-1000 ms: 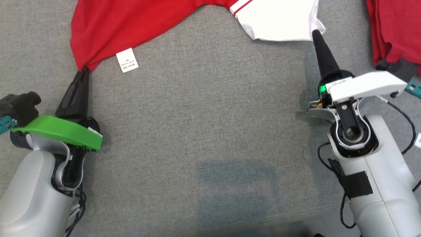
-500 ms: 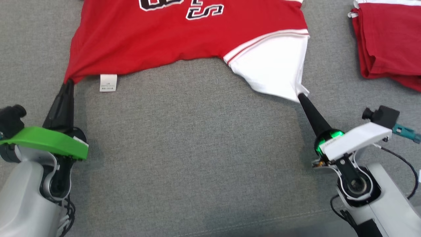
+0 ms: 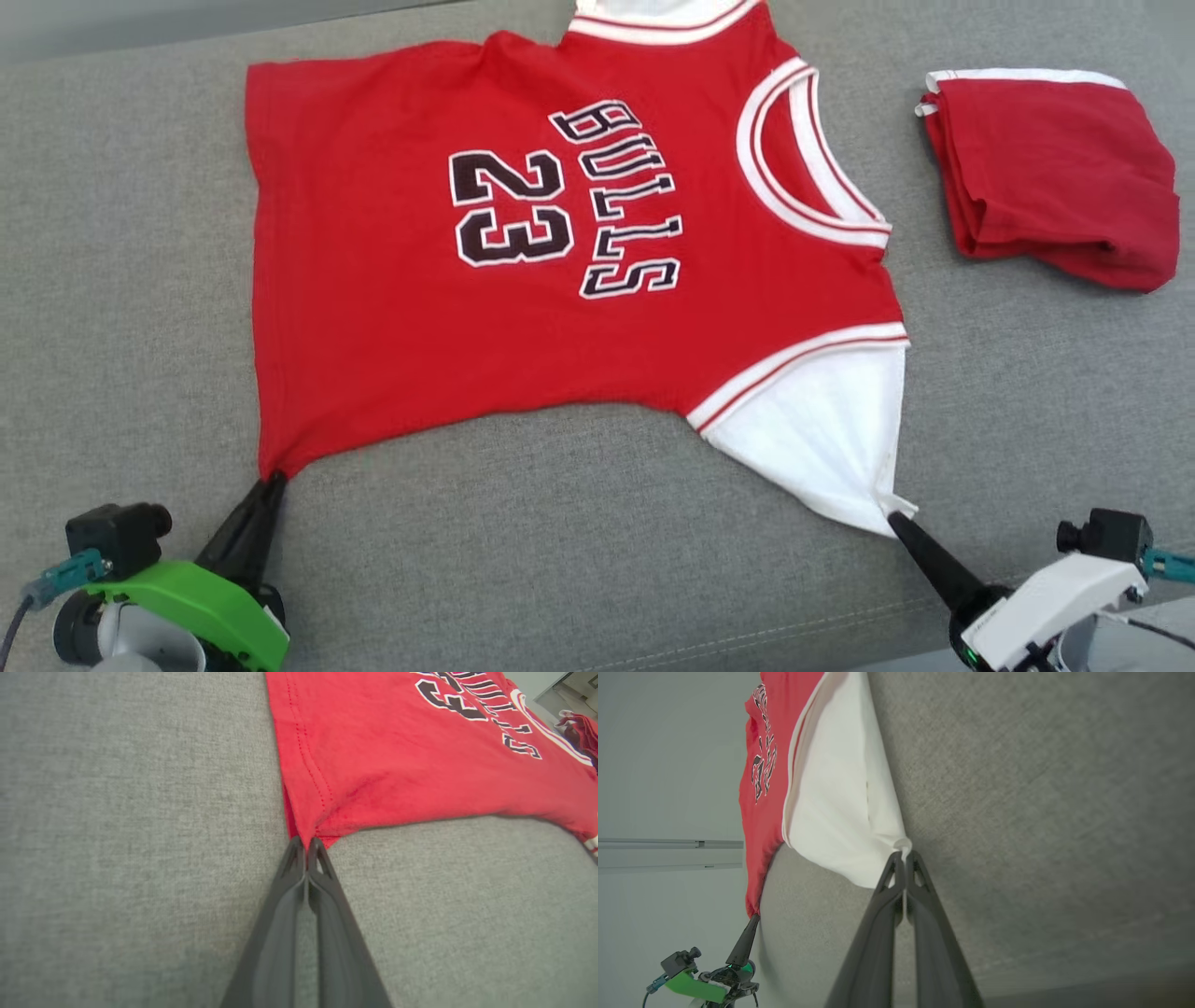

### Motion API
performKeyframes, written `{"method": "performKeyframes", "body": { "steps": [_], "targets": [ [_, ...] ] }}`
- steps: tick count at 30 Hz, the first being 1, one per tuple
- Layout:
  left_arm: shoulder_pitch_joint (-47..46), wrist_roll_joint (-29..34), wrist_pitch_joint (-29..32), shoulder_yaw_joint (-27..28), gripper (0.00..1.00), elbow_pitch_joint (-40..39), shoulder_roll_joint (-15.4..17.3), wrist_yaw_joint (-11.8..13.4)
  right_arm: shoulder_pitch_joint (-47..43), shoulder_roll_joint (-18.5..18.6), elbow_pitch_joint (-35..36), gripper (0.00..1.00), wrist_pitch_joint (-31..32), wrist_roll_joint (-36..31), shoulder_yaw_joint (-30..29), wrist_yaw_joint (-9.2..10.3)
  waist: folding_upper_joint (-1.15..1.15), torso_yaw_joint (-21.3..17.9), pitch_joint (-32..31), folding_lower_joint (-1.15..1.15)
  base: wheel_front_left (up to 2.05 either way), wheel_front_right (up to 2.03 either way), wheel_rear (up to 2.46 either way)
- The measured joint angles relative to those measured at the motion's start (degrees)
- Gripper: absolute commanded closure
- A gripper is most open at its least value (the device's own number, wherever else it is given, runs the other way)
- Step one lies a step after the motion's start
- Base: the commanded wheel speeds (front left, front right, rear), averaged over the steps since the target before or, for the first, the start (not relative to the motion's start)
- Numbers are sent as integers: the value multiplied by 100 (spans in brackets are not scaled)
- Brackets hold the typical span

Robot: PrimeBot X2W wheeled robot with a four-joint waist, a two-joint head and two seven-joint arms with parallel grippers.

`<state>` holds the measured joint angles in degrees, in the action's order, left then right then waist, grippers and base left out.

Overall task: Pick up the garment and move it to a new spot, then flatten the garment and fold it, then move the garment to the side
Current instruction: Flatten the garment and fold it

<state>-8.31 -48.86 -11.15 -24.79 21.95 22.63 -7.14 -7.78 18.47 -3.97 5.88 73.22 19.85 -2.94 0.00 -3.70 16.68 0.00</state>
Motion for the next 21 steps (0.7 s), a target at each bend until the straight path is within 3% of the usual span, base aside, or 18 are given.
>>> {"method": "performKeyframes", "body": {
  "steps": [7,21],
  "targets": [
    [554,-324,216,-62,100,-143,33,0,-849,174,164,100,30,100,-66,56,0,-24,-348,0,0,0,0],
    [1228,-832,1070,-372,100,-878,365,-45,-1220,380,748,100,68,151,-178,56,0,129,-442,0,0,0,0]
  ]
}}
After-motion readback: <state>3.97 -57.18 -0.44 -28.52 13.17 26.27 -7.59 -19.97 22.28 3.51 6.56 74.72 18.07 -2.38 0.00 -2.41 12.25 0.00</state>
